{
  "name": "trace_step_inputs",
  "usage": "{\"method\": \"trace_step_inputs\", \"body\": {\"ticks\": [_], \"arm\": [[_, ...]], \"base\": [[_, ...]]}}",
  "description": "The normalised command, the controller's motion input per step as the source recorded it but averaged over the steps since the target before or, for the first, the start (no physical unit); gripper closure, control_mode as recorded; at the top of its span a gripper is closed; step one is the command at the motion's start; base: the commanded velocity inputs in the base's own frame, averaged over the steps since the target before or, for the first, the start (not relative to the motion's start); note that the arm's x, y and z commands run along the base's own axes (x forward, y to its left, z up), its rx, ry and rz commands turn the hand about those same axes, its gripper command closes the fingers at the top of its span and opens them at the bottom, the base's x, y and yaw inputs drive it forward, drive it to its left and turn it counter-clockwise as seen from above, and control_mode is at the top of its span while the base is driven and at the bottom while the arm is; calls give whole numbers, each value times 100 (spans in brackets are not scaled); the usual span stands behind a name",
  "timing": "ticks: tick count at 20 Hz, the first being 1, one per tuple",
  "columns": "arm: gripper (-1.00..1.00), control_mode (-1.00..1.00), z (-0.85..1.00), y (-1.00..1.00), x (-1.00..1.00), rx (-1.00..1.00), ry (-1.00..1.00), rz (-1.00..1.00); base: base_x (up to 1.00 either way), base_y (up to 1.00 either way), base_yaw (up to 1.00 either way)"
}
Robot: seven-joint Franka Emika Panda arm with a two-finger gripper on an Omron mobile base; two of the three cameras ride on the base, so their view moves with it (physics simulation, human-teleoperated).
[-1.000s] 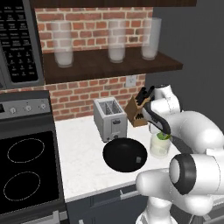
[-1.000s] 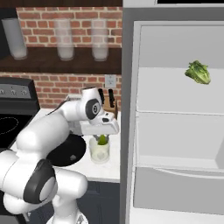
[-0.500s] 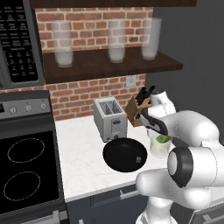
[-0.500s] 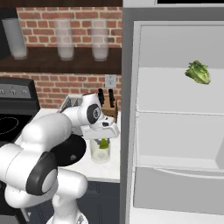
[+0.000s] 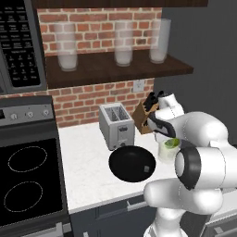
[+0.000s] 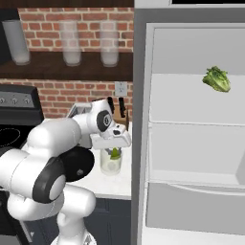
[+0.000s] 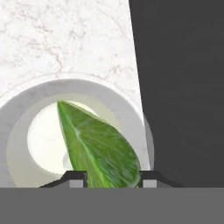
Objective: Grab a lemon wedge from the fridge and one ice cube from the ice bowl, and put them in the glass of lemonade.
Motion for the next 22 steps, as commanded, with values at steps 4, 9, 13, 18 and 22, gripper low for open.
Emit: {"method": "trace_step_inputs", "body": {"ticks": [4,9,13,18,22], "arm": [[100,-100,4,0,0,0,-7,0],[100,-100,-11,10,0,-3,-15,0],[100,-100,1,6,0,0,-20,0],[100,-100,5,7,0,0,-10,0],[100,-100,6,1,0,0,-8,0]], "base": [[0,0,0],[0,0,0],[0,0,0],[0,0,0],[0,0,0]]}}
